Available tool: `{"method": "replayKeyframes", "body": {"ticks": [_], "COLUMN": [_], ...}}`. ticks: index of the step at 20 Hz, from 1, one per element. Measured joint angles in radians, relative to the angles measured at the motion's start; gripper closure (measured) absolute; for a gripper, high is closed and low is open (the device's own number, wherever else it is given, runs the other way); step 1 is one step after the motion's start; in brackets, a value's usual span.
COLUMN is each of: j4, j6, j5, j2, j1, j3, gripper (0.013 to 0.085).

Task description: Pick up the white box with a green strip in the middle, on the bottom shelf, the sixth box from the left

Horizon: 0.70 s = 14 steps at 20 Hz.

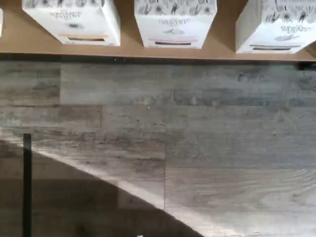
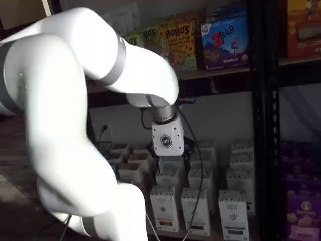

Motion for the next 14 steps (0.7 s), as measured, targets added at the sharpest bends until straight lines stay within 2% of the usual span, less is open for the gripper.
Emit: {"method": "replayKeyframes", "body": {"ticks": [3, 6, 8, 12, 14], "j4": [-0.036, -0.004, 0.018, -0.021, -0.010], "j6": [0.018, -0.026, -0.054, -0.036, -0.051], "j5": [-0.084, -0.197, -0.232, -0.295, -0.344], "j2": [0.064, 0.131, 0.172, 0.278, 0.330], "j1": [-0.007, -0.028, -0.039, -0.051, -0.056], "j3": [0.012, 0.027, 0.022, -0.005, -0.016], "gripper": [0.0130, 0.0130, 0.0130, 0.0130, 0.0130]}}
